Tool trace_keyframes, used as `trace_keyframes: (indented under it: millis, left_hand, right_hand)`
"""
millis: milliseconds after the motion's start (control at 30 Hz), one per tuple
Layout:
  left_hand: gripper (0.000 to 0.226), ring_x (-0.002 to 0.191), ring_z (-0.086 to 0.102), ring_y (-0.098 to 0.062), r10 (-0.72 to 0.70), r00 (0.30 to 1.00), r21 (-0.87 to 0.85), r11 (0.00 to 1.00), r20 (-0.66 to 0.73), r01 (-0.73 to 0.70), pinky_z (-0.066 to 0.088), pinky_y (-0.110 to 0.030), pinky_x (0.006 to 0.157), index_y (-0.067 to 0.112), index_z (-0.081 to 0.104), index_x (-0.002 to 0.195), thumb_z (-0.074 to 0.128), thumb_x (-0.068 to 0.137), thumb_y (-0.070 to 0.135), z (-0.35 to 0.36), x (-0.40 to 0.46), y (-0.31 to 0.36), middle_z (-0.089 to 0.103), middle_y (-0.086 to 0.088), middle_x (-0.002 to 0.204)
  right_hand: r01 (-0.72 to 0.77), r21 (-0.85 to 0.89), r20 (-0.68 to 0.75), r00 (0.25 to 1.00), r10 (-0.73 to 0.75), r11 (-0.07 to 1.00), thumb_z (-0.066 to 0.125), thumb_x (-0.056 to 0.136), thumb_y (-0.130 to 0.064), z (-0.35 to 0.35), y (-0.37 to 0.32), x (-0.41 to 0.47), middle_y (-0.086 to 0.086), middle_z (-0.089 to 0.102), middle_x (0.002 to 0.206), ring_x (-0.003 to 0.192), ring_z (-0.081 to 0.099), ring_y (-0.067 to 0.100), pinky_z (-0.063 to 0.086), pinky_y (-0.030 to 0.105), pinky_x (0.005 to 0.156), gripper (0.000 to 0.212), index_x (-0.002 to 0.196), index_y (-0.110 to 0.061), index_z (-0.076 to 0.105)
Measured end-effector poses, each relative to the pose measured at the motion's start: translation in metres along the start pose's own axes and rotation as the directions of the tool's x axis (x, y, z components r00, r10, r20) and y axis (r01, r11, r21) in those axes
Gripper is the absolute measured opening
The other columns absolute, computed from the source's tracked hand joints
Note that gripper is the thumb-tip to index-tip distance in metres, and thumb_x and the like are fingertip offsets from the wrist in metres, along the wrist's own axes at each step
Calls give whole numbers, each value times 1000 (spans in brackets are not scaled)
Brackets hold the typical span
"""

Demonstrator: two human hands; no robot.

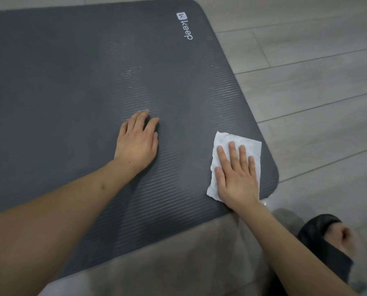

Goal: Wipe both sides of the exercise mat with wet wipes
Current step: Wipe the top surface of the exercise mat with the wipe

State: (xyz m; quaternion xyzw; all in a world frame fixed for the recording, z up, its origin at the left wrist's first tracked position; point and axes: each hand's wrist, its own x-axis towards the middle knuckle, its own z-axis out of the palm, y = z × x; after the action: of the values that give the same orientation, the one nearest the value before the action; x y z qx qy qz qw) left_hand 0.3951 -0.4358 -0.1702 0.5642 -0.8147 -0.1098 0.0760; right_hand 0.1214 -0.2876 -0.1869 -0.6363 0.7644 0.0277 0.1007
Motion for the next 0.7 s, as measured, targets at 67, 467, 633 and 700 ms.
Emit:
trace_keyframes:
  millis: [67, 467, 633, 700]
  left_hand:
    - [43, 147, 30, -32, -19, 1000, -3, 1000, -13, 19, 27, -50, 120, 18, 47, 144, 40, 103, 28, -2, 2, -12, 38, -10, 155]
    - [40, 150, 27, -28, -276, 954, -43, 961, -116, 272, 21, -49, 124, 17, 48, 143, 40, 105, 24, -19, -4, -123, 37, -9, 158]
    - [37, 150, 27, -30, -381, 906, -115, 924, -184, 365, 22, -51, 123, 16, 50, 139, 40, 105, 23, -27, 28, -170, 38, -9, 157]
    - [37, 150, 29, -31, -378, 905, -124, 925, -194, 359, 24, -51, 122, 15, 52, 138, 41, 105, 23, -29, 46, -190, 40, -10, 156]
  right_hand:
    - [47, -9, 22, 999, -47, 999, 12, 106, -49, -3, -12, 18, -4, -11, 173, 158, -17, 21, 0, 52, 128, 61, 165, -37, -1]
    - [534, -55, 62, 845, -531, 844, 15, 109, -48, -7, -178, 113, -1, -8, 174, 158, -18, 26, -6, 53, 127, 59, 165, -35, 4]
    - [567, -48, 57, 823, -565, 822, 11, 108, -50, -11, -219, 165, -3, -9, 173, 158, -18, 23, -6, 52, 127, 58, 164, -40, 4]
    - [565, -42, 46, 825, -563, 824, 10, 107, -51, -13, -231, 188, -5, -9, 173, 158, -18, 22, -7, 51, 127, 58, 164, -41, 4]
